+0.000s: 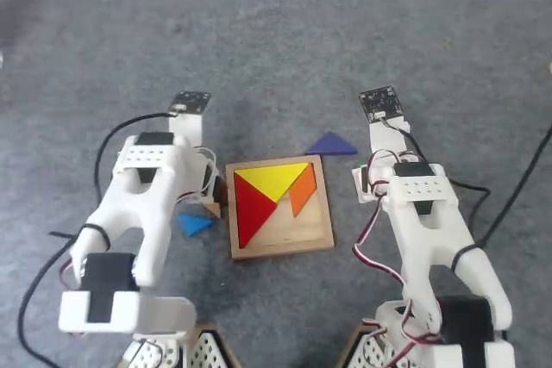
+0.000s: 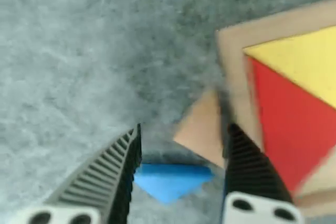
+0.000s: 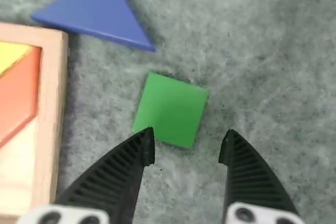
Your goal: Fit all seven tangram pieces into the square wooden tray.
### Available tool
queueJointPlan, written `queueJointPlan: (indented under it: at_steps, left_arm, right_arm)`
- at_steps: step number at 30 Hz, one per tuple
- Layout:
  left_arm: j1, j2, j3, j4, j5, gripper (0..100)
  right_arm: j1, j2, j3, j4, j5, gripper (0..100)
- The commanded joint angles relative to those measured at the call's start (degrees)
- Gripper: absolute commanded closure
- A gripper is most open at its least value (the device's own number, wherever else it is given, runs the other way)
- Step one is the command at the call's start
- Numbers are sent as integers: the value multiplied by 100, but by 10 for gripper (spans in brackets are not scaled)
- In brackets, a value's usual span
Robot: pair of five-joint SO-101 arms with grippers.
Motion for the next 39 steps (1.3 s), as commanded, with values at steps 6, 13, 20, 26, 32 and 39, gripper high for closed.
queueJointPlan:
  at_steps: [6,13,20,26,32,39]
  left_arm:
    - [-404,-9,198,-440,-70,779]
    - [-369,-9,136,-659,-114,801]
    - [-369,26,-251,-756,-519,762]
    - [-360,35,-541,-756,-1380,744]
    - [-229,44,-532,-747,-1881,746]
    - [290,747,-593,-527,-1960,748]
  right_arm:
    - [84,-321,-18,-92,62,786]
    - [84,-321,-9,-110,62,786]
    - [84,-321,-9,-110,70,786]
    - [75,-321,-9,-110,97,786]
    - [75,-321,-9,-110,97,786]
    - [75,-321,-9,-110,97,786]
